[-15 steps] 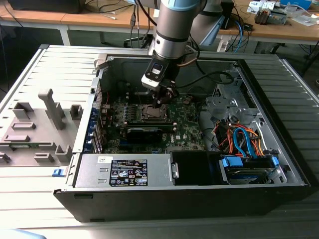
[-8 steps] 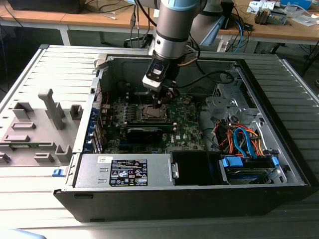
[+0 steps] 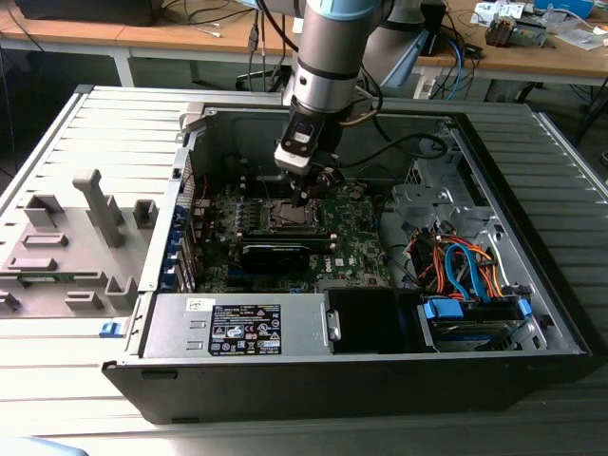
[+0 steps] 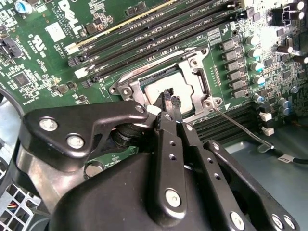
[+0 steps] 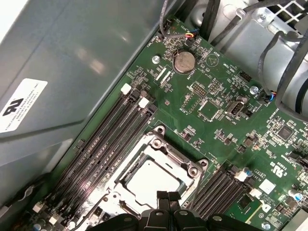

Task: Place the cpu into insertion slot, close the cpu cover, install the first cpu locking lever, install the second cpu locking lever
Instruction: 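Install the first cpu locking lever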

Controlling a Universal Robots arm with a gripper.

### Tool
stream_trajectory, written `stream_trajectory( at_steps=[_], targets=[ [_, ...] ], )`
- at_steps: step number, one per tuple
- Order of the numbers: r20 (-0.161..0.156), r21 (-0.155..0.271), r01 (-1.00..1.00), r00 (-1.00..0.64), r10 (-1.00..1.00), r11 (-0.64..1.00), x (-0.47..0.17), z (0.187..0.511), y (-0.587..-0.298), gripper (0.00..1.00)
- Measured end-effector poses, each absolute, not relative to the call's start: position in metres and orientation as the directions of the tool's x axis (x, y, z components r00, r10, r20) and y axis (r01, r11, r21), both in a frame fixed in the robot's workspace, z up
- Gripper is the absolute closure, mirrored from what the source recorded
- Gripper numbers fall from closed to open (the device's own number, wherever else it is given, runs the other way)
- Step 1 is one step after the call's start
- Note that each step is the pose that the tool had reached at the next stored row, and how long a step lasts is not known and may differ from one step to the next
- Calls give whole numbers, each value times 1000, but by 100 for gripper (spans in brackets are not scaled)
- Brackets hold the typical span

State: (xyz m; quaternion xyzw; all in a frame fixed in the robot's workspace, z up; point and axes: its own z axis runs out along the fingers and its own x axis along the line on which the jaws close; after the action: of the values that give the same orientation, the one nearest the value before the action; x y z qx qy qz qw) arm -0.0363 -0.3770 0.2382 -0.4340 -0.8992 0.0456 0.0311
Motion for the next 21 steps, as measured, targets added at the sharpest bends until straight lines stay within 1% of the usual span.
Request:
stream_trajectory(
  at_steps=[21],
  targets=[
    [16,-109,714,-695,719,692,-36,238,-377,89]
  ],
)
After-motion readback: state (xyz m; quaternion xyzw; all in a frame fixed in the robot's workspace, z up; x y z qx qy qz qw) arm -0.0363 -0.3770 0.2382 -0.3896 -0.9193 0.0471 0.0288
